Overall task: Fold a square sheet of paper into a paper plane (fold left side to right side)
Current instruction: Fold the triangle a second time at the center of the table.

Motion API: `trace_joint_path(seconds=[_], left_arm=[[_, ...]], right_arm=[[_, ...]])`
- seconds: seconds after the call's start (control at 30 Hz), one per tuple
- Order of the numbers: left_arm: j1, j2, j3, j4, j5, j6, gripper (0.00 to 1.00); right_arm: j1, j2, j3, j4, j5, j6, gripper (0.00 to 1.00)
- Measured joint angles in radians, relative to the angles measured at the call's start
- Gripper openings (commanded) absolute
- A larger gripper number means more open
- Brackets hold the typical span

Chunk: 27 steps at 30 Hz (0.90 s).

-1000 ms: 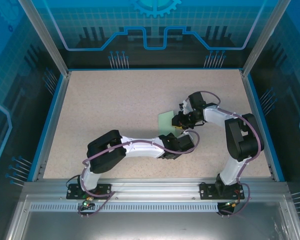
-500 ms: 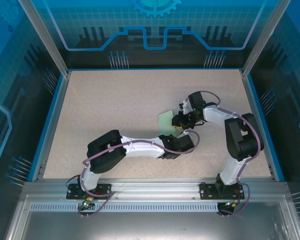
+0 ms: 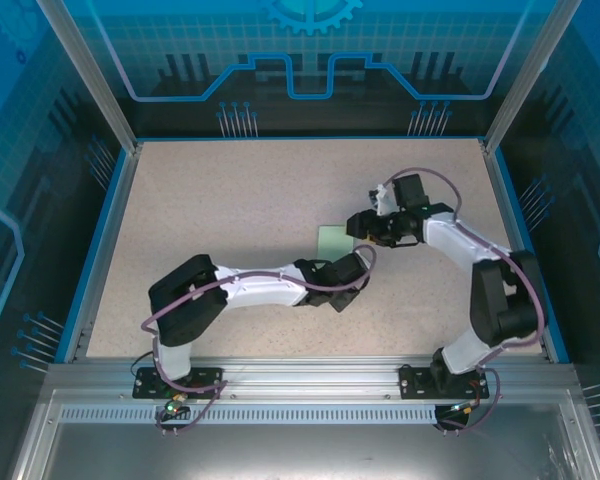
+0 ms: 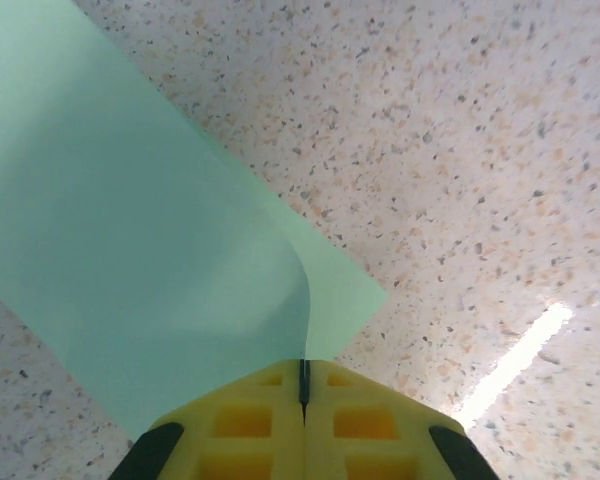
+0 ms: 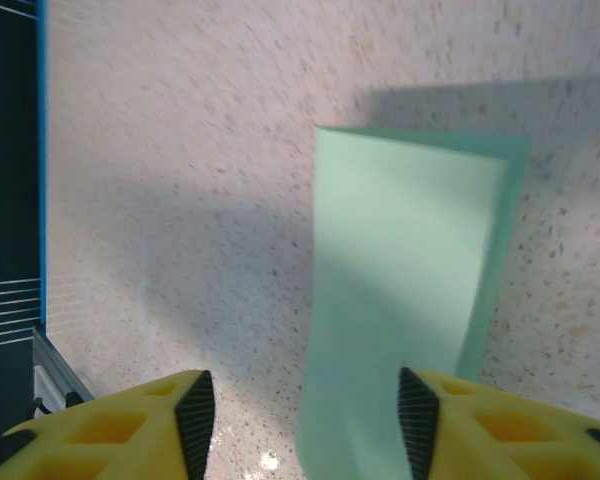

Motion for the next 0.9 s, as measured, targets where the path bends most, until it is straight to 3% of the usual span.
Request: trace_joint_path(seconds=[0.13,0.33,0.53,0.9], left_arm=[[0.064,-0.042,-0.043,0.053,0.141,-0.034,0.02],[0.166,-0.070,-0.114,0.155,0.367,-0.108,0.02],[0.243,-0.086,-0.160,0.213,0.508,-0.160,0.02],[0.309,-0.123,-0.190,0.219,0.568,-0.182,0.03]], right_arm=[[-0.038,-0.129,-0.087,0.023,-0.001,-0.012,0.55],[-0.042,-0.200,-0.285,0.079,-0.033,-0.013,0.27],[-0.003,-0.200,-0.467,0.209,-0.041,0.044,0.05],[0.112,-0.070,-0.470,0.327,-0.015,0.109,0.01]])
